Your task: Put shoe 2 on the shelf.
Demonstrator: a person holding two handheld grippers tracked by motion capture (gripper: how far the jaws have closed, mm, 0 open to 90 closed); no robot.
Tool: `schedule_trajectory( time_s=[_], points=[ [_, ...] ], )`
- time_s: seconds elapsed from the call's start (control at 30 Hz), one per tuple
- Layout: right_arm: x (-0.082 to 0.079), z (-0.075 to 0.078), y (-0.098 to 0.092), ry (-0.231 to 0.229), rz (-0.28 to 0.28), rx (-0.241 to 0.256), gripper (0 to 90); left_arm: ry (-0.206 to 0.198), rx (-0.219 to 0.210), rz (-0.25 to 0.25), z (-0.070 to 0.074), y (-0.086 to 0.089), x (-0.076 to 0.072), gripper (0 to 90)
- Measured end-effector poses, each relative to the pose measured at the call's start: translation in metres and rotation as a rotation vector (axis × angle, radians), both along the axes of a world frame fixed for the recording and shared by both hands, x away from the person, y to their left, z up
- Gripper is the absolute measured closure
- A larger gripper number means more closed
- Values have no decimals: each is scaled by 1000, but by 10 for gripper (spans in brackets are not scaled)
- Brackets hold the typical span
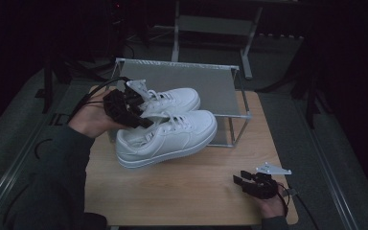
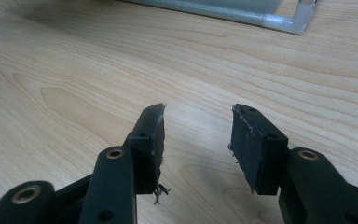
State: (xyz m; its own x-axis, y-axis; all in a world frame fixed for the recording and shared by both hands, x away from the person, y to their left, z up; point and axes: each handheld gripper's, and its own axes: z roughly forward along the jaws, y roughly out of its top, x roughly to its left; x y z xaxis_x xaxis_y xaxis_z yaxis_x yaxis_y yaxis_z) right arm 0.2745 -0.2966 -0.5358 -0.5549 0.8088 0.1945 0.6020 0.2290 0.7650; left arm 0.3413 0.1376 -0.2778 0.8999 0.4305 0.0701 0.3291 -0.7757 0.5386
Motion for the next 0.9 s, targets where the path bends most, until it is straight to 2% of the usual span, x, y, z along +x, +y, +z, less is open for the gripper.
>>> schedule_trajectory(
  time_s=[0.63,0.9],
  points=[
    [0,1,-1,-1,-3,4,534,23,-16,85,-1,5,20,757],
    [-1,1,-2,-3,-5,2,534,30,-8,122,-3,7,29,757]
  ],
)
